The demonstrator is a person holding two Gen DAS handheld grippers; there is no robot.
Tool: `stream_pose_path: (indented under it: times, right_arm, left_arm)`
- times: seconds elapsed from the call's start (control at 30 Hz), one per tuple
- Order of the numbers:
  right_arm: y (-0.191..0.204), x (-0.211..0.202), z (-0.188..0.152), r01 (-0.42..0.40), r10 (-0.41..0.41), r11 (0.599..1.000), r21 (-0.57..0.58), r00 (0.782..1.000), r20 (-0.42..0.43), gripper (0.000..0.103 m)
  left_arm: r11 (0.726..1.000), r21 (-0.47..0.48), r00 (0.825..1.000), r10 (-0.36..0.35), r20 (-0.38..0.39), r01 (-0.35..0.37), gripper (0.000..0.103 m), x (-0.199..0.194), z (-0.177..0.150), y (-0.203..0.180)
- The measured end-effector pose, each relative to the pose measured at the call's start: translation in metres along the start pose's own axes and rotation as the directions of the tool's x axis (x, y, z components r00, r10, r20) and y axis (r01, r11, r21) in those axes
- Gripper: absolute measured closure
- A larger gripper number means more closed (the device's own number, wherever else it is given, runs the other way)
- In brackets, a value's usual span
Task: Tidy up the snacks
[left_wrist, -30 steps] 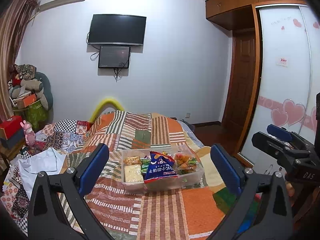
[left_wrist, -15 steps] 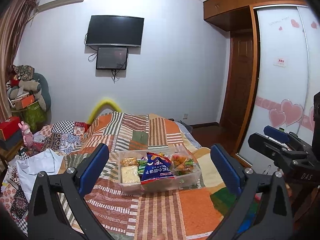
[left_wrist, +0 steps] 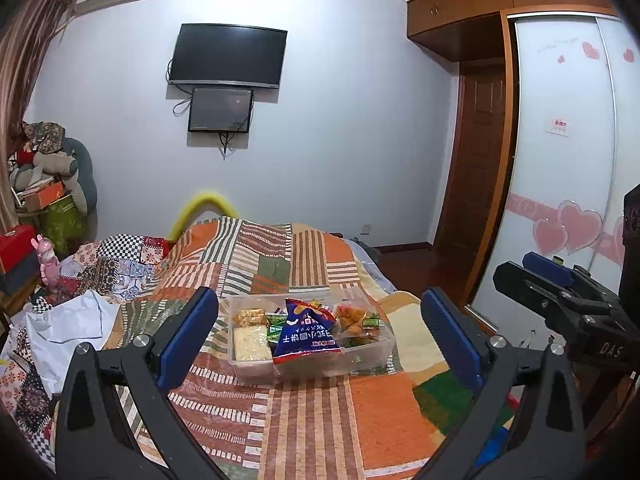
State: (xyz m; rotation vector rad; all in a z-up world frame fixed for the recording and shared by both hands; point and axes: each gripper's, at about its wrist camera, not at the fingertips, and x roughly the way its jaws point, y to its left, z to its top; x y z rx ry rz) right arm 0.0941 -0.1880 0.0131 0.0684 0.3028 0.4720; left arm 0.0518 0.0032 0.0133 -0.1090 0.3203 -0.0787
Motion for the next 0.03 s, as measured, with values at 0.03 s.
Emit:
stream_pose_path:
  times: [0.03]
  right_arm:
    - [-0.0013,0.0001,-0.0007,-0.001,0.001,1.000,0.002,1.000,-0.001,0.000]
  left_arm:
    - [1.000,0.001,1.000,0.000,-0.003,0.000,0.000,0.0006,-0.0004,-0.0003]
